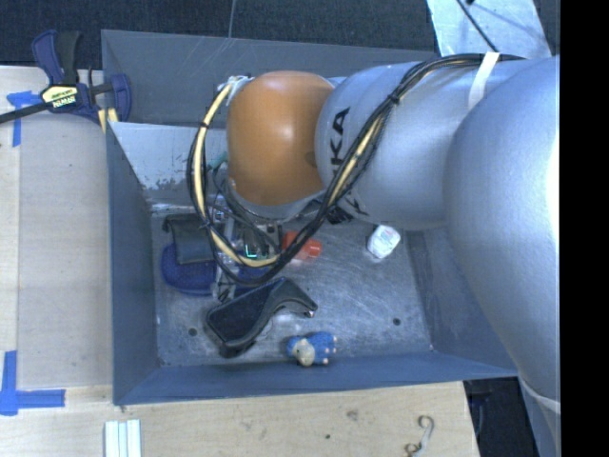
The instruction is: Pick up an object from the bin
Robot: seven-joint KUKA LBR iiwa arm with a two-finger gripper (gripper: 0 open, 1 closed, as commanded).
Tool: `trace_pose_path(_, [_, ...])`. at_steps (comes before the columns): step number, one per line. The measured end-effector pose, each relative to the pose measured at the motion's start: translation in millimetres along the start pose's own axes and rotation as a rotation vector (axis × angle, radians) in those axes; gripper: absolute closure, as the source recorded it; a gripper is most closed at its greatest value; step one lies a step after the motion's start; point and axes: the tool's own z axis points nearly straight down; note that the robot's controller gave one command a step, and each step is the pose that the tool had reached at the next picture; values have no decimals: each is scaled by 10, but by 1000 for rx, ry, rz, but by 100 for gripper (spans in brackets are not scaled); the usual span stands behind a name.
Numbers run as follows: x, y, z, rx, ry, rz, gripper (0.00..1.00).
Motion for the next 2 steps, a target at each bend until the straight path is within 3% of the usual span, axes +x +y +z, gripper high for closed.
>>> trace_pose_path(1, [-523, -482, 861, -4, -3, 59, 0])
trace_pose_path(2, [-548, 134, 812, 0, -12, -458, 0])
